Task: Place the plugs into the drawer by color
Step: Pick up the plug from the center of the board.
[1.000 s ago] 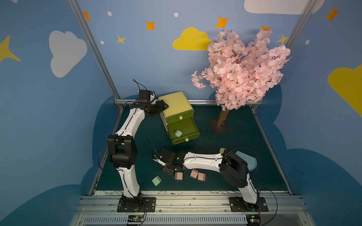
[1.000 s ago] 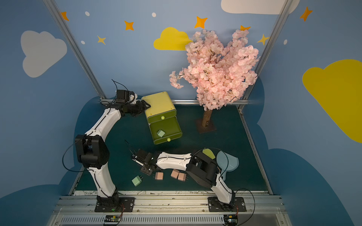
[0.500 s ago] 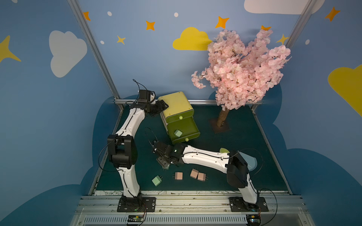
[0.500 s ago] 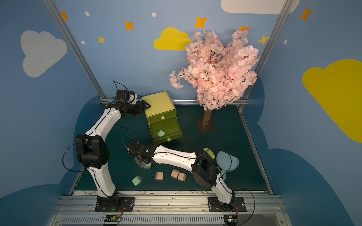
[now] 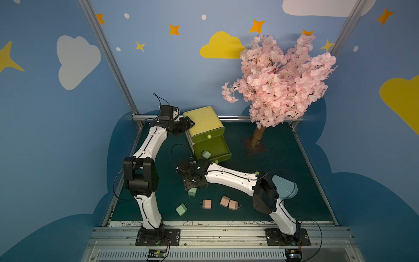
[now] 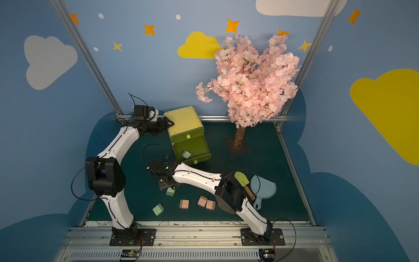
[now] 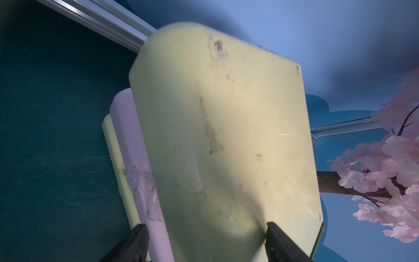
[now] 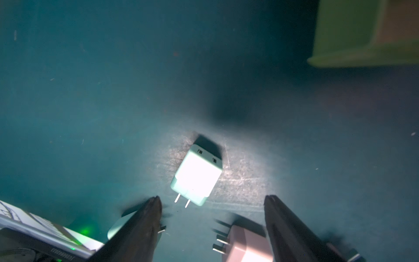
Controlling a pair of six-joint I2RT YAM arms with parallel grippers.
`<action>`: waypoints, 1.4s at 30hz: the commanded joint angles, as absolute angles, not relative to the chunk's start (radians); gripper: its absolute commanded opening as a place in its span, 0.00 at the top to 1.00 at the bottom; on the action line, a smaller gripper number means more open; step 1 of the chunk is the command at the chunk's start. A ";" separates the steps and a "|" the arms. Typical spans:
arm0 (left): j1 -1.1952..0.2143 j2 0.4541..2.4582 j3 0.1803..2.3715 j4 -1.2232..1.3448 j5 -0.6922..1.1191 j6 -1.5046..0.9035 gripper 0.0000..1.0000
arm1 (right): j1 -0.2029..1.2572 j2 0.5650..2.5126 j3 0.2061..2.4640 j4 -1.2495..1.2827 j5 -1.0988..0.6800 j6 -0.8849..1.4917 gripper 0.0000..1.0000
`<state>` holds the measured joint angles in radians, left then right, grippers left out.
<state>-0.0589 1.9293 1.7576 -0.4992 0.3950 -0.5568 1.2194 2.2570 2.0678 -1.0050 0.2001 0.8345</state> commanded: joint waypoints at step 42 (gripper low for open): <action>-0.039 1.913 1.733 -0.517 0.405 -0.569 0.18 | 1.169 2.494 2.277 -1.152 -0.074 0.941 0.31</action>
<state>-0.0486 1.9293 1.7554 -0.4957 0.4114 -0.5728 1.1667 2.4722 2.2459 -1.1194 -0.0616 0.9440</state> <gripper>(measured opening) 0.821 0.697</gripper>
